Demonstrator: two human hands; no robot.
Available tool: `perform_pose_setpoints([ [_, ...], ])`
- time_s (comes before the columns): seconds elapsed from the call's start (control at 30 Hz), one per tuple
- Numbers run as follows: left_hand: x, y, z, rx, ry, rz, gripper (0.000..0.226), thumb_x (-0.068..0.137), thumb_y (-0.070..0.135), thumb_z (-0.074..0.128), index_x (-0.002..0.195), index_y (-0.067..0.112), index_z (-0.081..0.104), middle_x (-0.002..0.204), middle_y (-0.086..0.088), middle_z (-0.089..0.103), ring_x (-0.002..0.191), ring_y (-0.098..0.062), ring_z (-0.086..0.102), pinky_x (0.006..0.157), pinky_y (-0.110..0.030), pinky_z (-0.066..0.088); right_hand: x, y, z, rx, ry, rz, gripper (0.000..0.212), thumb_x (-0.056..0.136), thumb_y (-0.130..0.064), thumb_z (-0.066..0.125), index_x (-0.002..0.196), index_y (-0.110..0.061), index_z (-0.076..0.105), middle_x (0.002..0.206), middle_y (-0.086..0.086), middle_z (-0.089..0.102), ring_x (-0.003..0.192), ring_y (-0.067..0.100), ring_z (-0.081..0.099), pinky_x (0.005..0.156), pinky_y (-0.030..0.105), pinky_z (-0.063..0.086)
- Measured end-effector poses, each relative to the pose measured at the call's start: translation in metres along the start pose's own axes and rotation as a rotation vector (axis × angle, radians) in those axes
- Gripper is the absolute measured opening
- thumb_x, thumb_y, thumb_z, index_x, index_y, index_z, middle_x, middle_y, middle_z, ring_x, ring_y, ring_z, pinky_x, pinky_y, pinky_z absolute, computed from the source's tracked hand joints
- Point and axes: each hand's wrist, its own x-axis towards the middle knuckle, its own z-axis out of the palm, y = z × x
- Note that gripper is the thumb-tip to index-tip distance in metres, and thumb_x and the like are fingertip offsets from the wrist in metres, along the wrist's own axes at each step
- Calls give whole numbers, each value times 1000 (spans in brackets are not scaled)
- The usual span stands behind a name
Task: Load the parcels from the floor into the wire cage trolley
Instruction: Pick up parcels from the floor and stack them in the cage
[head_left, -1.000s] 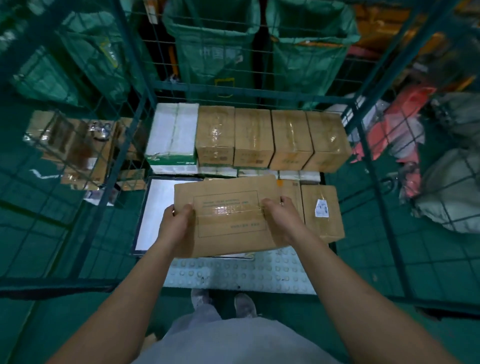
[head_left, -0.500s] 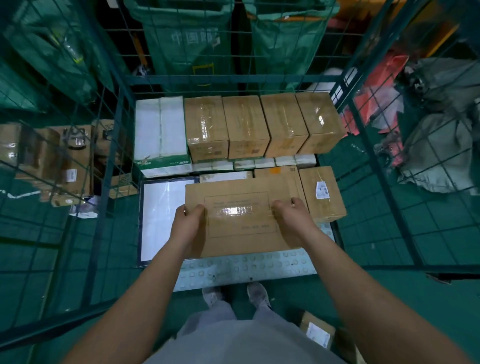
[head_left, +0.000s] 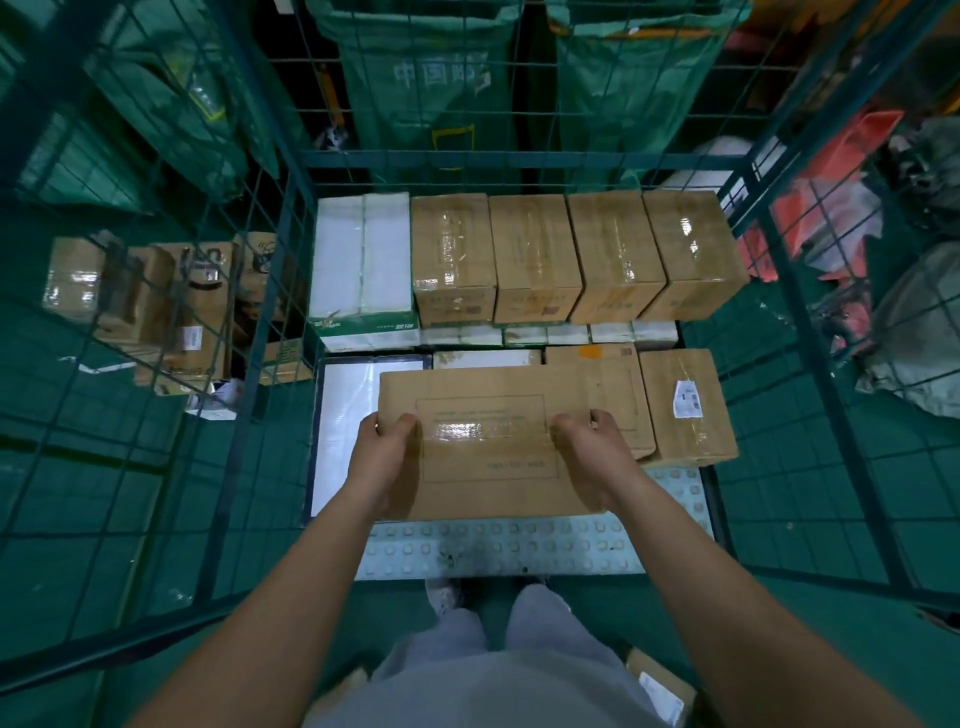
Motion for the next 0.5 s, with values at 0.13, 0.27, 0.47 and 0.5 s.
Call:
perform_pose_setpoints([
  [0.13, -3, 7, 11, 13, 46, 15, 54, 98, 42, 57, 145, 20, 44, 129, -3, 58, 112, -27, 57, 96, -43, 48, 19, -8, -8, -38, -54, -17, 78, 99, -36, 62, 161, -15, 20, 155, 8, 44, 126, 27, 50, 90, 33, 44],
  [0.27, -8, 14, 20, -6, 111, 23, 51, 98, 41, 58, 141, 18, 47, 128, -5, 59, 110, -27, 58, 94, -43, 48, 41, -26, -16, -73, -122, -23, 80, 99, -35, 63, 162, -15, 18, 157, 6, 39, 130, 28, 48, 90, 31, 41],
  [0.47, -10, 21, 28, -103, 180, 28, 47, 97, 39, 61, 138, 22, 45, 120, 0, 58, 100, -18, 58, 86, -38, 46, 71, -54, -13, -228, -173, -76, 72, 94, -44, 66, 154, -19, 34, 133, -1, 50, 127, 29, 51, 99, 38, 43],
  [0.5, -8, 21, 27, -121, 192, 23, 46, 96, 40, 61, 136, 20, 47, 119, 1, 60, 97, -15, 59, 80, -36, 46, 74, -61, -10, -263, -175, -81, 74, 92, -48, 65, 154, -21, 34, 137, 1, 52, 130, 30, 50, 103, 41, 43],
])
